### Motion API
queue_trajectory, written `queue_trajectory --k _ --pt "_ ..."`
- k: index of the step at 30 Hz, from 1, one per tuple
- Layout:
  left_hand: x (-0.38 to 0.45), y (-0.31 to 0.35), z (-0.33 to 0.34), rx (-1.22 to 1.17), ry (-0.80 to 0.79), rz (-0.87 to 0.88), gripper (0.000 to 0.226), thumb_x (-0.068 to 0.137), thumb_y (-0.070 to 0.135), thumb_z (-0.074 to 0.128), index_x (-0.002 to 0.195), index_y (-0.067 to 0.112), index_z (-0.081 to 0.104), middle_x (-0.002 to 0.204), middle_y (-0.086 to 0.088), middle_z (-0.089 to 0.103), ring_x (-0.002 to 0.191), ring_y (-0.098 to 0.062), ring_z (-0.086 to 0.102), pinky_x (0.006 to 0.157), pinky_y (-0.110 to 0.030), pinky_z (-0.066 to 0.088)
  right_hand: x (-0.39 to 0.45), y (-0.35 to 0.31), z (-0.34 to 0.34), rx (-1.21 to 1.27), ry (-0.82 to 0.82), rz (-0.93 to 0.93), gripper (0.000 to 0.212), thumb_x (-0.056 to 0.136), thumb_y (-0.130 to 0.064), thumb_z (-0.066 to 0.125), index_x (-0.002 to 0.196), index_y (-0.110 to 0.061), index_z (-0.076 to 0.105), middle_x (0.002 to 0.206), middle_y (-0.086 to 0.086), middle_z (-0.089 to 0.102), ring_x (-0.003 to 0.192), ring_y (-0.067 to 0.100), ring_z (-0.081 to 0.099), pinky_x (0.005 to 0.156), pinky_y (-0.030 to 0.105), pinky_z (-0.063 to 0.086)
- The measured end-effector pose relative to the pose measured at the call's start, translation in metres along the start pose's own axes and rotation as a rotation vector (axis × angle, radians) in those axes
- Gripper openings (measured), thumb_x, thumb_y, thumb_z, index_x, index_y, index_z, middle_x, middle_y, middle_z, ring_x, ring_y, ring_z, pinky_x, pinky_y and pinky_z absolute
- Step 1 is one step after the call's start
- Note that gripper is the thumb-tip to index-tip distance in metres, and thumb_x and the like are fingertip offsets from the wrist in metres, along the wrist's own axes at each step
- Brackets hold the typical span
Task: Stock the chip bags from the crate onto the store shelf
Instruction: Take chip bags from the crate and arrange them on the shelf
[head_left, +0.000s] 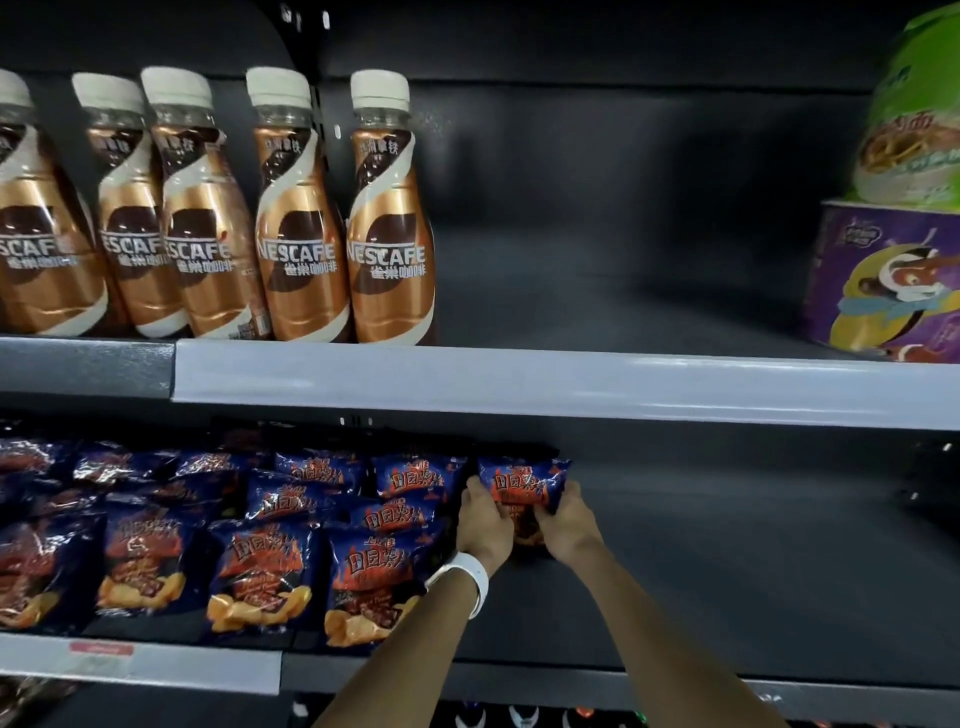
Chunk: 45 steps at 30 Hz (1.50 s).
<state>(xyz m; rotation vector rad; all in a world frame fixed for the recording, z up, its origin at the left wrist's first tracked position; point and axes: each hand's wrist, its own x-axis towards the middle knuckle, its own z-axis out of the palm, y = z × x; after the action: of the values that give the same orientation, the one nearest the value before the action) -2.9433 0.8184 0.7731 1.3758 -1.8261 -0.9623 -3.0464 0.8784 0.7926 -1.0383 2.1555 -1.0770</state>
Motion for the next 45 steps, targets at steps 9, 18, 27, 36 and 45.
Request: queue_trajectory --k 9,18,27,36,45 --pt "-0.001 -0.001 0.007 0.086 0.016 -0.011 0.033 0.094 0.003 0.045 0.127 0.002 0.041 0.129 -0.016 0.045 0.114 -0.034 0.055 0.094 -0.039 0.047 0.005 0.005 0.006 -0.031 -0.021 0.010 0.024 0.101 -0.015 0.049 0.123 -0.010 0.043 0.109 0.007 0.059 0.091 0.020 0.055 0.077 0.030 0.042" --pt "-0.006 -0.008 0.014 0.111 0.054 -0.034 0.045 0.096 0.007 0.048 0.138 0.001 0.035 0.134 -0.018 0.045 0.118 -0.036 0.054 0.094 -0.042 0.049 0.005 0.010 0.011 -0.017 -0.016 0.002 0.020 0.101 -0.014 0.049 0.119 -0.011 0.042 0.106 0.007 0.059 0.090 0.020 0.055 0.074 0.030 0.041" --pt "-0.021 -0.001 0.018 0.235 0.198 -0.044 0.055 0.097 0.001 0.045 0.147 -0.006 0.025 0.141 -0.023 0.044 0.118 -0.038 0.057 0.091 -0.039 0.051 -0.001 0.010 0.012 0.005 0.027 0.032 0.023 0.097 -0.016 0.057 0.116 -0.011 0.046 0.106 0.008 0.063 0.086 0.021 0.060 0.070 0.030 0.045" --pt "-0.032 -0.003 0.023 0.270 0.232 0.122 0.066 0.090 -0.004 0.055 0.149 -0.003 0.025 0.149 -0.023 0.037 0.135 -0.037 0.043 0.108 -0.041 0.042 -0.008 0.010 0.015 -0.032 0.050 0.035 0.023 0.095 -0.012 0.056 0.116 -0.009 0.047 0.105 0.008 0.062 0.087 0.021 0.059 0.073 0.033 0.049" --pt "-0.049 -0.003 0.014 0.445 0.174 0.253 0.060 0.072 0.003 0.075 0.128 0.006 0.056 0.141 -0.017 0.049 0.127 -0.037 0.052 0.093 -0.050 0.052 -0.021 0.012 0.016 -0.042 0.127 0.095 0.018 0.095 -0.019 0.057 0.101 -0.012 0.041 0.103 0.010 0.059 0.090 0.026 0.059 0.074 0.035 0.048"
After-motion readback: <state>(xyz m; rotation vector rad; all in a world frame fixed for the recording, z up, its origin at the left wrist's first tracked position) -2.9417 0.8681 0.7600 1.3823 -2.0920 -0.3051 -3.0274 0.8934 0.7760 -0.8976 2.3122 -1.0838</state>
